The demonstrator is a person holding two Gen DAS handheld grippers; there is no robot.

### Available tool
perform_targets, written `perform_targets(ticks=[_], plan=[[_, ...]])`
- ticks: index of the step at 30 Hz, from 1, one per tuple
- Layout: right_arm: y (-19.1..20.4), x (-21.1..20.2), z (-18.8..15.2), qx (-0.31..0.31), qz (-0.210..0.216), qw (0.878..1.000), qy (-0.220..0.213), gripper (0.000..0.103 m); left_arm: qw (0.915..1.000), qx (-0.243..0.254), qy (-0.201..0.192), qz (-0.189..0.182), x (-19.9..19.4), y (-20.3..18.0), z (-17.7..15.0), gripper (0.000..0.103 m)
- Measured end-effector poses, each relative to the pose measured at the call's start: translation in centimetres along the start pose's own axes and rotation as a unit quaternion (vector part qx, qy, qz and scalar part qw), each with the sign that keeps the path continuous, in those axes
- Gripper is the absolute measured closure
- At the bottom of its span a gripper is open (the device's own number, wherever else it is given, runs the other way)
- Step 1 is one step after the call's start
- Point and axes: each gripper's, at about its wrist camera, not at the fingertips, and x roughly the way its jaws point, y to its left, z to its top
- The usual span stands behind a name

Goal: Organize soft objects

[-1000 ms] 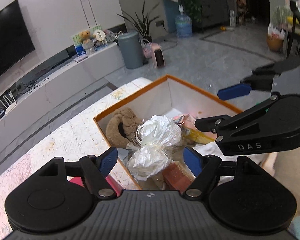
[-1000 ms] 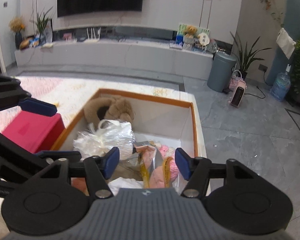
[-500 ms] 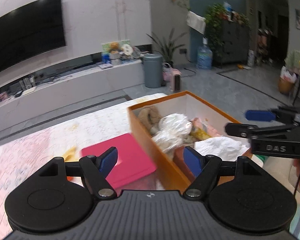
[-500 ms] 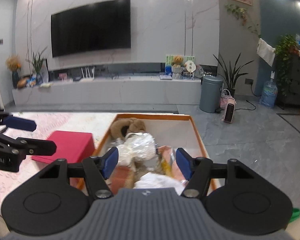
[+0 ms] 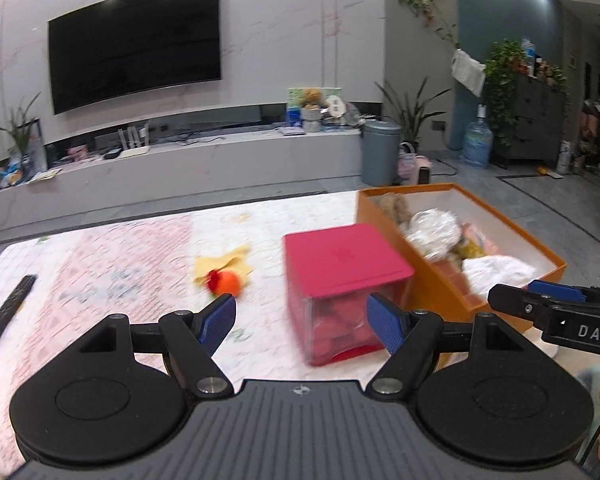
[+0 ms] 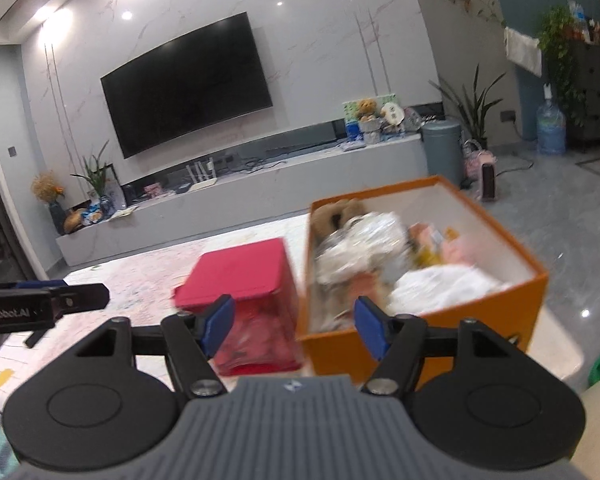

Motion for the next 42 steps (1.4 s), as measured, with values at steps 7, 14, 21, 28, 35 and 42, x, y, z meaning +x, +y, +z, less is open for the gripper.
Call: perform_targets(ticks=[7,14,21,28,35,42], plan=[[3.8,0.7,-1.6,-0.004,0.025,1.0,0.017,0.032,0.9993,-0.027,0.013,0.023,-1.1,3.8,-2.0,0.015],[8.5,2.6,-2.2,-0.045,0.05,0.997,0.029,0.032,0.9976,-0.046,0.042,0.03,-1.0,7.9,-3.3,0.017],[13.0,5.2,-2.4,-0.085,0.078,0.992,0.044,0.032,0.9971,-0.053,0.045,0.029,-0.3,11.1,-3.2,0.017],[16.2,8.7,-2.2,-0.135,0.099,0.984,0.058,0.033,0.9977,-0.043,0.051,0.015,1.5,13.6,-2.5,0.023],[17.9,13.3,-0.8,-0.179,0.109,0.975,0.074,0.036,0.997,-0.033,0.069,-0.014,5.0,15.6,-1.1,0.032],[18.3,18.9,2.0,-0.233,0.109,0.96,0.115,0.048,0.9953,-0.008,0.08,-0.054,10.0,16.2,0.8,0.032]])
